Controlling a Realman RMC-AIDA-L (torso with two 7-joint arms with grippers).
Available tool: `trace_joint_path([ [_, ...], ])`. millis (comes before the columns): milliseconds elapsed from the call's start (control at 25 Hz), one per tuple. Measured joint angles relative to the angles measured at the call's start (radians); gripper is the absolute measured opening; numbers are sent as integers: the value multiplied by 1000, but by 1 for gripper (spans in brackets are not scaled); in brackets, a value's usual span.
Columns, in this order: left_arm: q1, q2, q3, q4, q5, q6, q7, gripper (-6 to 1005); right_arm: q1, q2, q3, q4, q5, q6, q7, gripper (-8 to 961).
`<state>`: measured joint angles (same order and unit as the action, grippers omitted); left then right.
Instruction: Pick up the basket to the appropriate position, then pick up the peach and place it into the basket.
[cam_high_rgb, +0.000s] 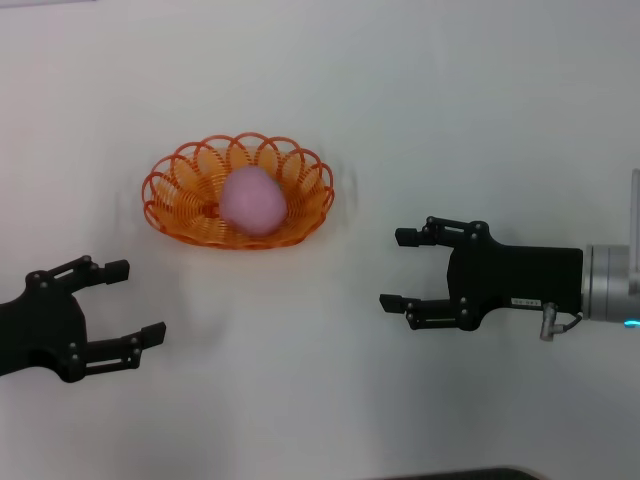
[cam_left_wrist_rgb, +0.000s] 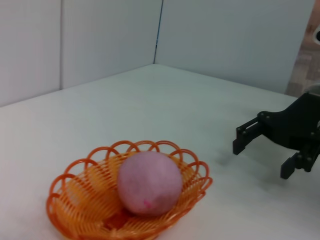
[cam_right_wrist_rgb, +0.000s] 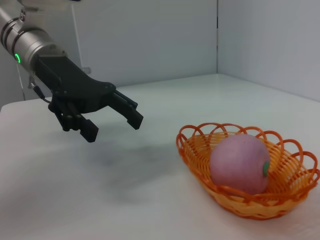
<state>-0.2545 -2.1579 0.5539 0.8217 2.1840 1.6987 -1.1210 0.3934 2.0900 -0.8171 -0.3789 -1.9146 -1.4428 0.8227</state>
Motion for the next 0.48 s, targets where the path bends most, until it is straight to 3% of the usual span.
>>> trace_joint_path([
  [480,-4,0,0,-10,2,6,0,891,0,-4,-9,-4,-4,-19,-3,857],
])
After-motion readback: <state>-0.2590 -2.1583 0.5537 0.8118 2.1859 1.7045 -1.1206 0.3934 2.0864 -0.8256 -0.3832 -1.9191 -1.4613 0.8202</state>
